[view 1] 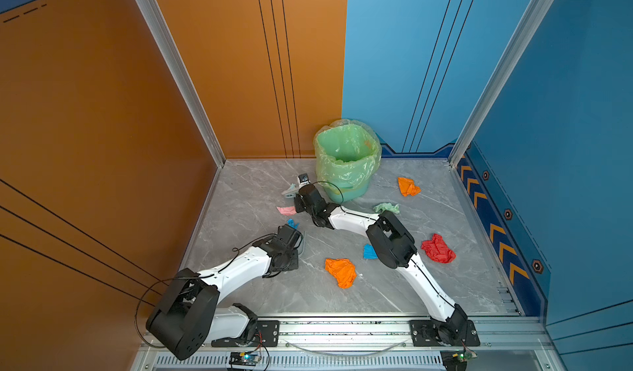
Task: Sweep away the paper scraps from the table
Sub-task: 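Sweep the blue and pink scraps toward the dustpan with the right gripper's brush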
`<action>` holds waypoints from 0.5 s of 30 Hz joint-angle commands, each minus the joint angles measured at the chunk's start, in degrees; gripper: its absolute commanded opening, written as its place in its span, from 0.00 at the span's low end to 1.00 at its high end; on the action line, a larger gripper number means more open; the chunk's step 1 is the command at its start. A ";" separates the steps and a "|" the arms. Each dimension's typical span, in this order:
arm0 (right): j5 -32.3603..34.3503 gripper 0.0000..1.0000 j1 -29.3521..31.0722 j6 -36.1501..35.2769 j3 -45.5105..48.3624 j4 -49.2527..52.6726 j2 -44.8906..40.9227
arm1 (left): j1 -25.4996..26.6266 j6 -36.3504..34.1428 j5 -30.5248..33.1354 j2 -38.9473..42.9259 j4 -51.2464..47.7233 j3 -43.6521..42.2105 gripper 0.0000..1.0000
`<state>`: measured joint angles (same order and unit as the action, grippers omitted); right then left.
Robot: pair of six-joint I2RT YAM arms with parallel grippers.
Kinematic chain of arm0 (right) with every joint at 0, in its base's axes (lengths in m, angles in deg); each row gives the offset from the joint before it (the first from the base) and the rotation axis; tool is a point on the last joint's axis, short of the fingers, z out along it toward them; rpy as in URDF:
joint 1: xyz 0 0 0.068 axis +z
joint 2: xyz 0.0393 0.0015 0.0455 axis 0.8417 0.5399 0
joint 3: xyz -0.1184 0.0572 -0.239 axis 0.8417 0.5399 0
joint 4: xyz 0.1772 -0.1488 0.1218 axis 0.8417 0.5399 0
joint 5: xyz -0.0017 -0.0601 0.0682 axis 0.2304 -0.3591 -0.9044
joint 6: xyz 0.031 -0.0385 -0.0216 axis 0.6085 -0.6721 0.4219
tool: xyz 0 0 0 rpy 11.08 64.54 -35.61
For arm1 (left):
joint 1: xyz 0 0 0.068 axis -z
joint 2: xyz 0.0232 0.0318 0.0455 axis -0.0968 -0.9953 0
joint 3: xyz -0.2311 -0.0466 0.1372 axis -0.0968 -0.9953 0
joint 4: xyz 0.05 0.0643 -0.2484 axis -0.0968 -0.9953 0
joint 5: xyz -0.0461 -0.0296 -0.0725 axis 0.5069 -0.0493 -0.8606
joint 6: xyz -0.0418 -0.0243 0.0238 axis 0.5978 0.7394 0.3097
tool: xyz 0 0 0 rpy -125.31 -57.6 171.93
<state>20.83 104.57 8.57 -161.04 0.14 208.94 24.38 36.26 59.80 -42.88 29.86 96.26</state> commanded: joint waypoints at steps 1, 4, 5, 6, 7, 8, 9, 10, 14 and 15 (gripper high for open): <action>-0.78 0.00 -0.14 -1.04 -1.14 3.52 -0.51 | -0.67 -0.92 -1.41 -0.27 -0.92 -1.33 0.08; -1.17 0.00 -0.05 -1.81 0.73 4.02 -1.80 | -0.83 -0.80 -1.32 -0.30 -0.78 -1.55 0.08; -1.33 0.00 -0.05 -1.99 1.73 3.98 -2.45 | -0.78 -0.75 -1.35 -0.30 -0.74 -1.68 0.08; -1.51 0.00 -0.07 -2.24 2.83 4.02 -3.17 | -0.77 -0.69 -1.29 -0.31 -0.65 -1.68 0.08; -1.72 0.00 -0.05 -2.46 3.88 3.95 -3.89 | -0.84 -0.65 -1.44 -0.35 -0.57 -1.75 0.08; -2.03 0.00 -0.05 -2.82 5.05 3.94 -4.65 | -0.81 -0.72 -1.40 -0.36 -0.50 -1.76 0.08; -2.41 0.00 -0.09 -3.25 6.17 4.06 -5.51 | -0.77 -0.66 -1.39 -0.39 -0.52 -1.79 0.08; -2.93 0.00 0.07 -3.75 7.14 4.13 -6.24 | -0.76 -0.73 -1.40 -0.40 -0.48 -1.77 0.08; -4.86 0.00 0.26 -6.30 12.19 5.71 -9.67 | -0.91 -0.91 -1.26 -0.62 -0.21 -1.77 0.08; -5.45 0.00 0.38 -6.83 13.45 6.14 -10.65 | -0.86 -1.07 -1.25 -0.73 -0.21 -1.69 0.08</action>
<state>17.88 104.57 4.57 -150.75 1.89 202.03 24.07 36.11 59.74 -42.90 30.66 95.93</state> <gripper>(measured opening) 0.192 0.228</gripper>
